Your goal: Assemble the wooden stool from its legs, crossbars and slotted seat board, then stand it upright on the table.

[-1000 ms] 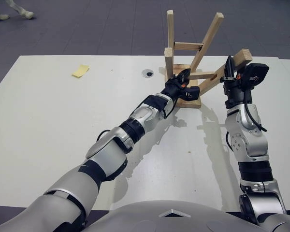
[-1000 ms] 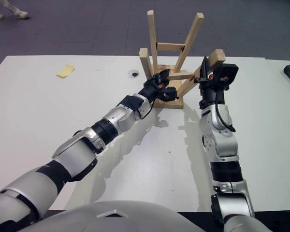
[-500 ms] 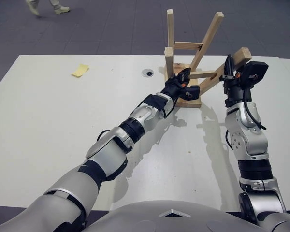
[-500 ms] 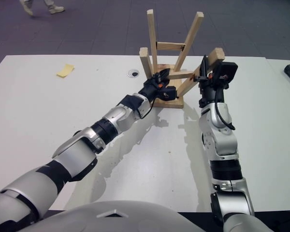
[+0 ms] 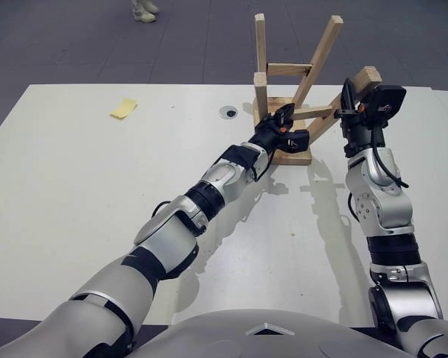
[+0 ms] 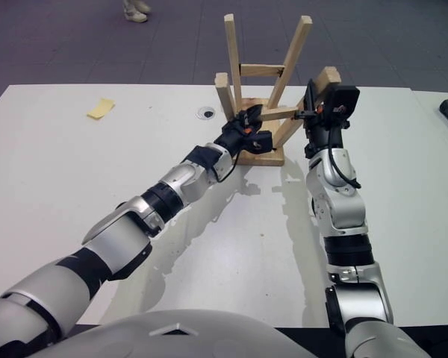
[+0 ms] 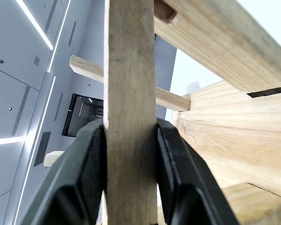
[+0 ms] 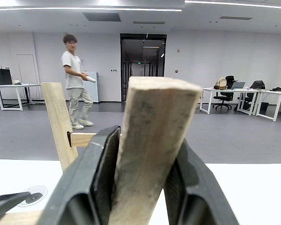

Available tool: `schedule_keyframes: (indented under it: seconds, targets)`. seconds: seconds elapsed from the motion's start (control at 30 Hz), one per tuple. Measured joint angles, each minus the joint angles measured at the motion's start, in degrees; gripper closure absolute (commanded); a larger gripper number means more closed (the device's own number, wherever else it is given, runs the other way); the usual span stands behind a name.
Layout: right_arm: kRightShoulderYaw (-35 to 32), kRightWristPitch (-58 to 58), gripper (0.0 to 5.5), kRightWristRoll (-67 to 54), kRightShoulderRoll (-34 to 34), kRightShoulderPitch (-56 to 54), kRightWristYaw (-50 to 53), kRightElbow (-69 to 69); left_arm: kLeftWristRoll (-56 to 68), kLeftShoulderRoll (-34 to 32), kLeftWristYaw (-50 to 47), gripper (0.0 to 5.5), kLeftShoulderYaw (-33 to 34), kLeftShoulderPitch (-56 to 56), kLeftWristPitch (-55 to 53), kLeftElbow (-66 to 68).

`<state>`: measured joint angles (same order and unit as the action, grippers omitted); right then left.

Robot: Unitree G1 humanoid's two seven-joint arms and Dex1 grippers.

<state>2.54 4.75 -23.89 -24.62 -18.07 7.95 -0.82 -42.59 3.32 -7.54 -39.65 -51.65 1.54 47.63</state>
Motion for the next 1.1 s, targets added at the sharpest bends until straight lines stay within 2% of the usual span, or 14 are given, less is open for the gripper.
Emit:
schedule_keyframes:
  seconds: [0.27, 0.3, 0.43, 0.5, 0.93, 1.1]
  targets:
    - [0.4, 0.0, 4.29, 0.0, -0.3, -0.5, -0.2, 0.5, 0.3, 0.0, 2.7, 4.16, 1.8, 0.0, -0.1, -0.9]
    - [0.5, 0.0, 3.92, 0.0, -0.3, -0.9, -0.4, 0.9, 0.6, 0.0, 3.3, 4.16, 2.3, 0.0, -0.2, -1.2]
    - [3.0, 2.3, 3.26, 5.2, -2.1, -1.2, -1.2, 4.8, 1.1, 0.2, 4.9, 4.16, 3.3, 0.0, -0.3, -1.9]
    - [3.9, 2.4, 2.98, 8.6, -3.1, -1.9, -1.4, 5.5, 1.2, 0.1, 5.8, 3.65, 3.8, 0.1, -0.3, -2.0]
    - [3.6, 3.3, 1.22, 15.7, -3.8, -4.3, -1.4, 8.8, 9.7, 3.1, 7.8, 1.42, 6.8, 0.4, 2.6, -7.4]
    - [2.6, 3.7, 0.53, 16.0, -3.7, -4.3, -1.4, 8.9, 17.6, 3.2, 9.6, 0.48, 11.6, 1.3, 5.9, -13.7]
